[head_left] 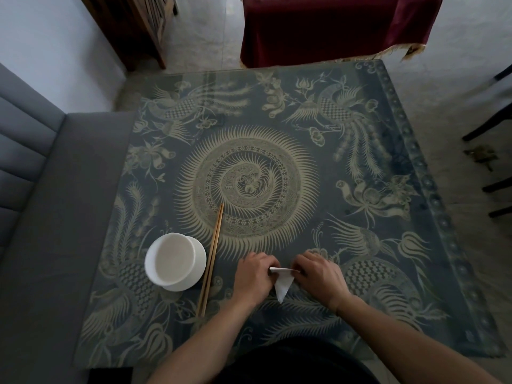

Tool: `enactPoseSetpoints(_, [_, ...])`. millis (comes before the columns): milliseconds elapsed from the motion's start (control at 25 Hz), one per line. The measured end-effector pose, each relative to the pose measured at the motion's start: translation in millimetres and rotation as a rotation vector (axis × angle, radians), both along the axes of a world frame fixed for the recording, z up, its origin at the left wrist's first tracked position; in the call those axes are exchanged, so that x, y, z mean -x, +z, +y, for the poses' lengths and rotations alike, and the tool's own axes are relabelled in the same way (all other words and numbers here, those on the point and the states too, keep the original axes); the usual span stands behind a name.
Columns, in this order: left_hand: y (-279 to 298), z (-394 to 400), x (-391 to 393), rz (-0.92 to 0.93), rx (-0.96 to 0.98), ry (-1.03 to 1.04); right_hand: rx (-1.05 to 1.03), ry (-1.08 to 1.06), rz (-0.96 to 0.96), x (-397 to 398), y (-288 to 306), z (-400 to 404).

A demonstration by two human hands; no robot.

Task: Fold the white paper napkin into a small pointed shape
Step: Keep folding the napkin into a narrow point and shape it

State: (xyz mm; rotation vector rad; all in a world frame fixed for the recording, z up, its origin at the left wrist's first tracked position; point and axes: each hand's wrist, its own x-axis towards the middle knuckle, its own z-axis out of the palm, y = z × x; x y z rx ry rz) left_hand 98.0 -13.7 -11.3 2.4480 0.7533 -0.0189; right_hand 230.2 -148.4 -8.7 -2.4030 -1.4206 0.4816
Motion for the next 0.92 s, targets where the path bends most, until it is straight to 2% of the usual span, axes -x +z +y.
enactPoseSetpoints(200, [-2, -4, 14, -0.127, -0.153, -0.245, -0.134, 0.09, -0.064, -2, -6, -7])
enactPoseSetpoints(360, [-4, 0, 22, -0.17, -0.217, -0.295, -0.177, 0.166, -0.13, -5, -11, -10])
enactPoseSetpoints(600, [-4, 0, 30, -0.173, -0.27, -0.411, -0.169, -0.056, -0.052, -5, -12, -17])
enactPoseSetpoints(720, [-6, 1, 34, -0.151, -0.283, -0.431, -0.192, -0.102, -0.083, -6, -10, -19])
enactPoseSetpoints(800, [-7, 1, 36, -0.143, -0.278, -0.43, -0.24, 0.017, -0.169, -2, -11, -23])
enactPoseSetpoints(920, [-9, -2, 39, -0.138, -0.271, -0.428, -0.23, 0.331, -0.263, 11, -18, -34])
